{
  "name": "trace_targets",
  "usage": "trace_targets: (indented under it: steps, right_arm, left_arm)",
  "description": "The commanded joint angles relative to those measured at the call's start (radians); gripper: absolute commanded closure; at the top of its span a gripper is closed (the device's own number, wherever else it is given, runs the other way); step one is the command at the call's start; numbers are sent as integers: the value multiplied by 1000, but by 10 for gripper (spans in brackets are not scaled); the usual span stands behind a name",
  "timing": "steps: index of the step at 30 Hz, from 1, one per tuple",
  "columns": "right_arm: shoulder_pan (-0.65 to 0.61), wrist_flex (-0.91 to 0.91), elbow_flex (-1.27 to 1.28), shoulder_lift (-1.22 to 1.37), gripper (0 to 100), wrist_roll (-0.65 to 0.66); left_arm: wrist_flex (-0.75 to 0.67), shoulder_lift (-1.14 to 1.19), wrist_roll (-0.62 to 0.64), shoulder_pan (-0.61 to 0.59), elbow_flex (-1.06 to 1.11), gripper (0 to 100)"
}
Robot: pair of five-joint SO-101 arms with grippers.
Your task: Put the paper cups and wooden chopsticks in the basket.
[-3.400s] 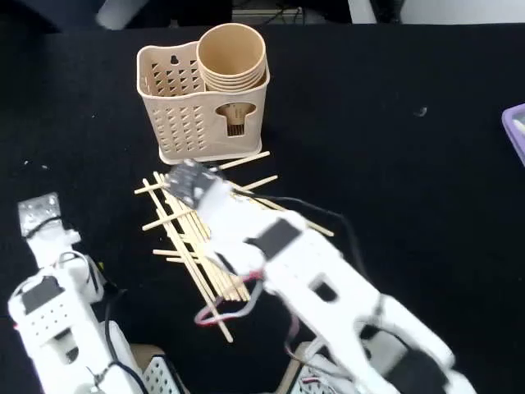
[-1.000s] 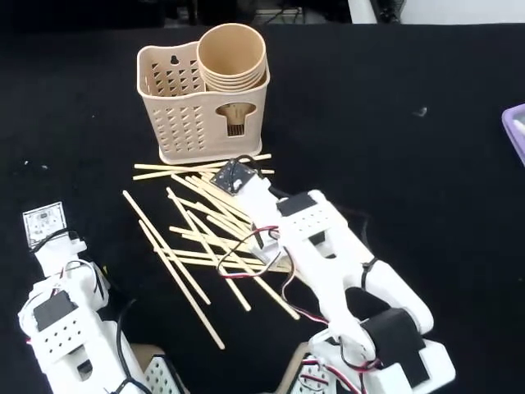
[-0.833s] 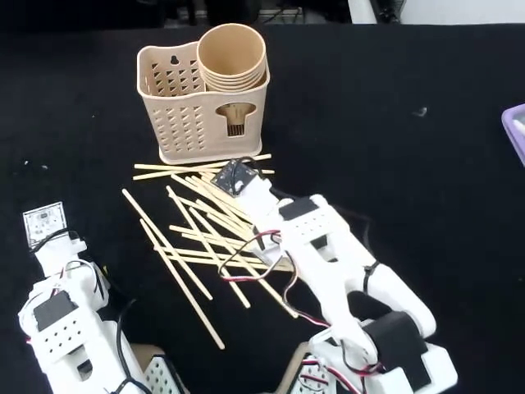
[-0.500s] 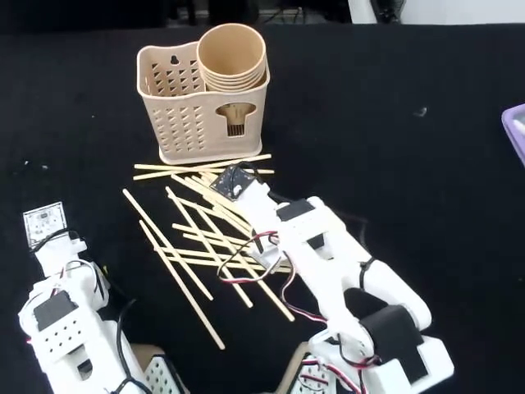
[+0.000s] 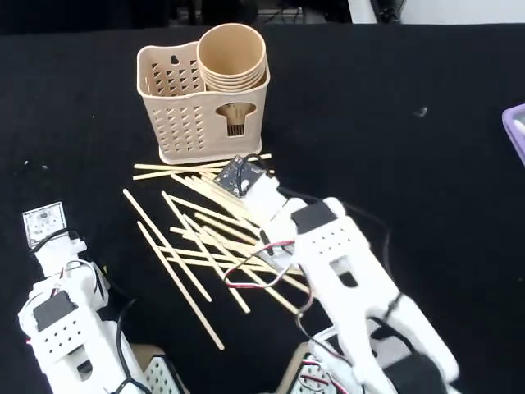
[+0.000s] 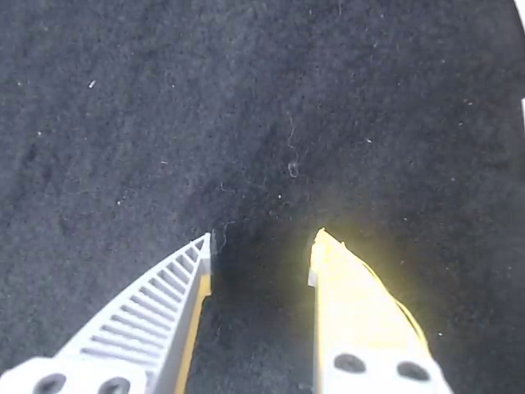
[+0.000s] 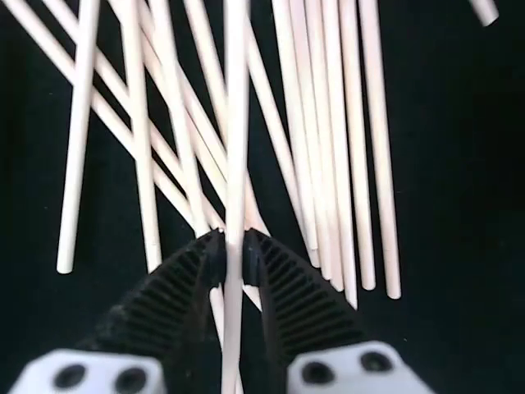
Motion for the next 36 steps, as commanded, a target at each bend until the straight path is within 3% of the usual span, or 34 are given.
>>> trace_targets:
  steps: [1, 7, 16, 25, 31, 36]
  right_arm:
    - [-17, 8, -24, -79, 988, 8]
    - [-5, -110, 41, -77, 988, 26]
    - [37, -298, 122, -77, 988, 244]
    - [40, -344, 71, 77, 985, 255]
    - [25, -334, 10, 239, 845, 252]
    - [25, -339, 13, 257, 893, 255]
  left_arm:
    - [-5, -11, 6, 7, -2, 798]
    - [-5, -11, 6, 7, -2, 798]
    - [-5, -11, 6, 7, -2, 798]
    - [-5, -11, 6, 7, -2, 798]
    - [-5, -11, 6, 5, -2, 798]
    - [-5, -11, 6, 5, -2, 798]
